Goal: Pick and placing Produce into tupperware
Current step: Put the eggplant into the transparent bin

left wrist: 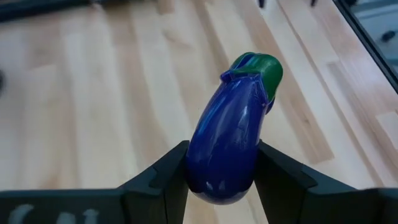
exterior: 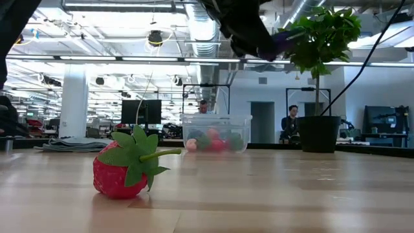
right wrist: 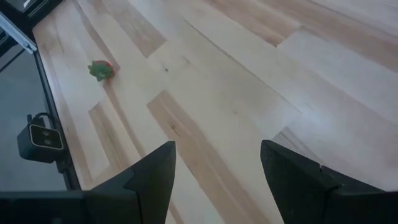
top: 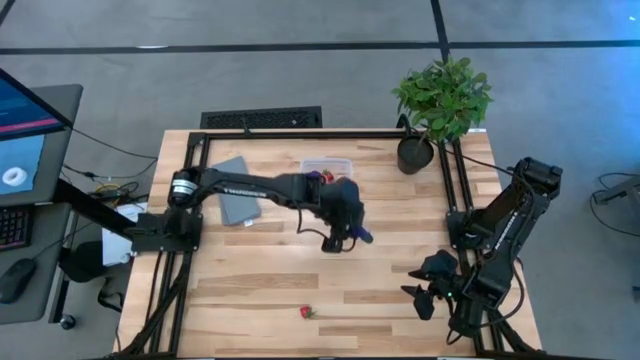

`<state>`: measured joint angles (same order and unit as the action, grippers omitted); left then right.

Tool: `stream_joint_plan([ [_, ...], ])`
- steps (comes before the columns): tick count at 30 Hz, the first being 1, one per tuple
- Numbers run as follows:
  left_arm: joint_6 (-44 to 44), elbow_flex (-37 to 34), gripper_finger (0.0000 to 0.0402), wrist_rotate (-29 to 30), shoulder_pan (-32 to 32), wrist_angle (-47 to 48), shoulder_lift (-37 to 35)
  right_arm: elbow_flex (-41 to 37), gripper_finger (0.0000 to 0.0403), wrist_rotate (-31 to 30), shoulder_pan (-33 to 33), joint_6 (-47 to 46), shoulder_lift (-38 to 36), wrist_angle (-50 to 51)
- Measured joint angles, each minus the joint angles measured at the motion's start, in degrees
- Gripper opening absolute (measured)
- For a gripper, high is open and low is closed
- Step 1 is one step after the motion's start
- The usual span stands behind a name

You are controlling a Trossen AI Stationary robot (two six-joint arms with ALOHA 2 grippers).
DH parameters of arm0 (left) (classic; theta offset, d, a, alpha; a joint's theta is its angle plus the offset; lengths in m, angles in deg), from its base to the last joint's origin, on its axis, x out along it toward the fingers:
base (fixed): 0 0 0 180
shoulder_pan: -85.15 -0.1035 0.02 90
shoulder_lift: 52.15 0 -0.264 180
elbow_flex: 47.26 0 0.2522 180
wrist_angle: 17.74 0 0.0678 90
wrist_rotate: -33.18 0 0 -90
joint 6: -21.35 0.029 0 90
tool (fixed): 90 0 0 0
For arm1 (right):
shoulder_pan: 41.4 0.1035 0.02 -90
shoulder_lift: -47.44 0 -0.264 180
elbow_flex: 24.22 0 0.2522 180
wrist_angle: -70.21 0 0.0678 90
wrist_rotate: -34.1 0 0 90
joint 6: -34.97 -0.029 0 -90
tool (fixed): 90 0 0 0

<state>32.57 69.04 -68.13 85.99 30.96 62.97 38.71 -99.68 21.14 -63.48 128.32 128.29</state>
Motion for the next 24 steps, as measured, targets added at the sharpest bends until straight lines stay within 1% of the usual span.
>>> stream_joint_plan([
  [7, 1.1, 0.0, 0.0148, 0.0, -4.4, 0.2, -2.4, 0.0, 0.026, 0.0, 0.0, -1.6, 0.0, 0.3],
  [14, 1.7, -0.1, 0.0148, -1.0, -8.5, 0.3, -2.5, 0.0, 0.026, 0.0, 0.0, -3.4, 0.0, 0.1],
  [20, 2.7, -1.5, 0.0148, -1.9, -12.6, 0.1, -2.5, 0.0, 0.026, 0.0, 0.0, -4.6, 0.0, 0.1],
  [24, 2.8, -4.0, 0.0148, -2.4, -15.3, 0.2, -2.5, 0.0, 0.026, 0.0, 0.0, -5.1, 0.0, 0.2],
])
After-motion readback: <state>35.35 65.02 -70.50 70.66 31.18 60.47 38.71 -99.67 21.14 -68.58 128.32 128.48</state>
